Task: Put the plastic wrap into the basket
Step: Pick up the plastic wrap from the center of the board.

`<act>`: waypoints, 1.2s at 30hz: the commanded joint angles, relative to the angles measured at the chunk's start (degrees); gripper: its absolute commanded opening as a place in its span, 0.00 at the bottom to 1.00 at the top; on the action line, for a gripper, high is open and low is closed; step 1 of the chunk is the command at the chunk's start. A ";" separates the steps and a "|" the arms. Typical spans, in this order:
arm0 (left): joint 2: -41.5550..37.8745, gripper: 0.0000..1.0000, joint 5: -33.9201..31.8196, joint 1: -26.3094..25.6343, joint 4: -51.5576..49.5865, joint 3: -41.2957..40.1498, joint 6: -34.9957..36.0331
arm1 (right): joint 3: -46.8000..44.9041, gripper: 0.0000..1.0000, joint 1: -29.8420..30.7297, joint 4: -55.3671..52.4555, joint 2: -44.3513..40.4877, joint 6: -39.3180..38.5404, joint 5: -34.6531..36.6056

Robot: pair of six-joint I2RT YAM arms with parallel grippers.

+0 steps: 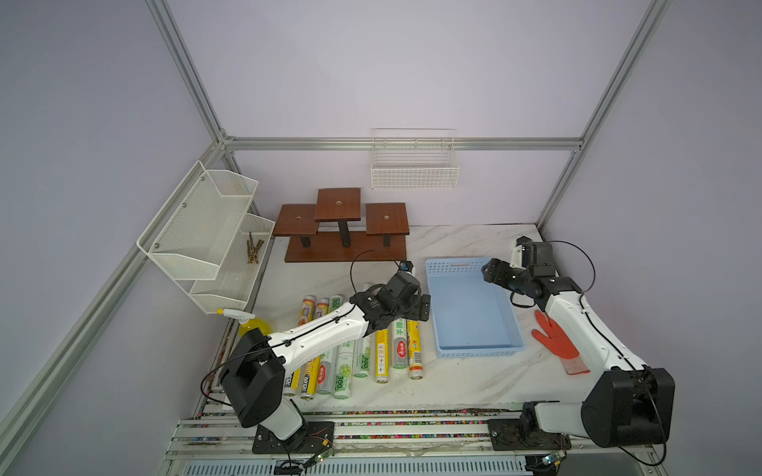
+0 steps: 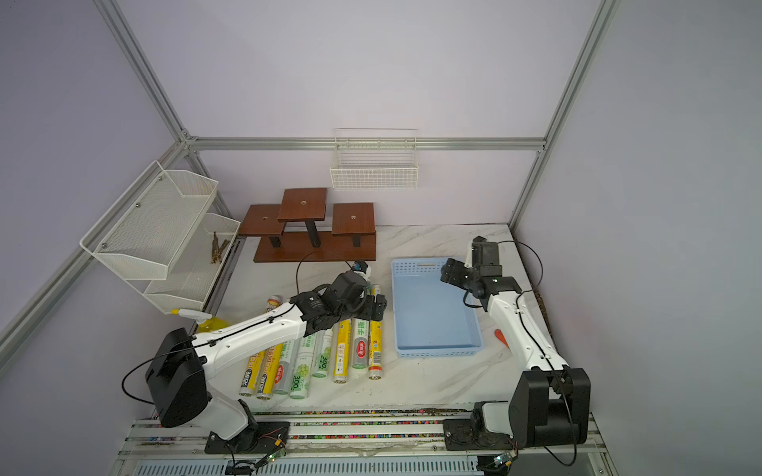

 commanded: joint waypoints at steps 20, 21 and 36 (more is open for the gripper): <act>-16.85 0.96 3.16 11.86 4.88 -18.26 -4.62 | 3.86 0.57 40.36 0.02 15.40 15.00 24.05; -16.42 0.95 2.93 11.83 4.89 -18.03 -4.65 | 3.92 0.57 40.36 -0.65 16.10 15.34 24.53; -18.80 0.98 -4.45 11.85 4.96 -19.05 -6.67 | 4.56 0.48 40.44 -1.28 25.13 17.82 24.95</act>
